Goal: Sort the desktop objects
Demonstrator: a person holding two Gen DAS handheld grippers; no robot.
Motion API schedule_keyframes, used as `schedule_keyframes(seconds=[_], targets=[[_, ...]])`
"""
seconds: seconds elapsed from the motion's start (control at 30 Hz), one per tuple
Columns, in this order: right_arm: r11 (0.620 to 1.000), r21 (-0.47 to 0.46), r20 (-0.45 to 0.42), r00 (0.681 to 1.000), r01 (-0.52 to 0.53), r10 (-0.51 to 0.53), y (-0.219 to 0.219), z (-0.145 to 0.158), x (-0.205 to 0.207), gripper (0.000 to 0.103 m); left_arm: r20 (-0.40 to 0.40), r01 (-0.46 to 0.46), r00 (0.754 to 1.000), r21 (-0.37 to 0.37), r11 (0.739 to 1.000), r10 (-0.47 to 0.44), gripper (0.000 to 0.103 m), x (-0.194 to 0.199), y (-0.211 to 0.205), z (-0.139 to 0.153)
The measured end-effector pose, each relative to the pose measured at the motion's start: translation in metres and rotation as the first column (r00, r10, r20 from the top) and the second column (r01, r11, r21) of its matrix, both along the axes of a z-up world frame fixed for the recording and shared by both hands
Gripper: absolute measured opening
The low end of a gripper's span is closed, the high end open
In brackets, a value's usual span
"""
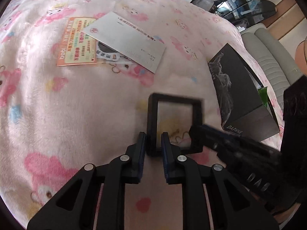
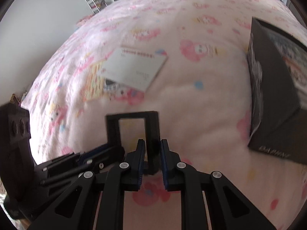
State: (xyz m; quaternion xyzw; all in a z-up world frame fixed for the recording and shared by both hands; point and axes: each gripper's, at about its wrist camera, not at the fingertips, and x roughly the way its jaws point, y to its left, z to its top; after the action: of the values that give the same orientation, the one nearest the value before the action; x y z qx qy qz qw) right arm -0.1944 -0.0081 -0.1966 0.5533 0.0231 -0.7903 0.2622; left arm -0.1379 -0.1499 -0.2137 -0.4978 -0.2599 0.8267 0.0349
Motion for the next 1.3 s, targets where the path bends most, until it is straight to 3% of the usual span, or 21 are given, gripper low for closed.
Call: schedule_keyframes(seconds=[0.23, 0.5, 0.63, 0.83, 1.07, 1.17, 1.3], targets=[[0.999, -0.027, 0.038, 0.999, 0.026, -0.025, 0.007, -0.019, -0.007, 0.015, 0.006, 0.041, 0.999, -0.082, 0.996, -0.041, 0.016, -0.009, 0.013, -0.002], [0.994, -0.094, -0.113, 0.991, 0.06, -0.07, 0.054, 0.056, 0.019, 0.015, -0.116, 0.097, 0.987, -0.095, 0.991, -0.108, 0.016, -0.003, 0.053, 0.064], [0.986, -0.103, -0.175, 0.974, 0.13, -0.146, 0.1, 0.09, 0.02, 0.016, -0.183, 0.173, 0.964, -0.122, 0.977, -0.193, 0.016, -0.015, 0.101, 0.098], [0.957, -0.104, -0.239, 0.927, 0.271, -0.288, 0.2, 0.126, 0.002, 0.016, -0.255, 0.327, 0.901, -0.131, 0.936, -0.35, 0.016, -0.058, 0.197, 0.127], [0.897, -0.095, -0.251, 0.861, 0.433, -0.442, 0.297, 0.133, -0.035, 0.016, -0.248, 0.463, 0.843, -0.12, 0.878, -0.478, 0.016, -0.115, 0.301, 0.126], [0.87, -0.095, -0.235, 0.839, 0.484, -0.492, 0.325, 0.124, -0.052, 0.016, -0.214, 0.49, 0.833, -0.144, 0.86, -0.51, 0.016, -0.131, 0.333, 0.116], [0.854, -0.099, -0.2, 0.831, 0.511, -0.52, 0.343, 0.108, -0.066, 0.016, -0.182, 0.494, 0.839, -0.139, 0.858, -0.513, 0.016, -0.145, 0.347, 0.103]])
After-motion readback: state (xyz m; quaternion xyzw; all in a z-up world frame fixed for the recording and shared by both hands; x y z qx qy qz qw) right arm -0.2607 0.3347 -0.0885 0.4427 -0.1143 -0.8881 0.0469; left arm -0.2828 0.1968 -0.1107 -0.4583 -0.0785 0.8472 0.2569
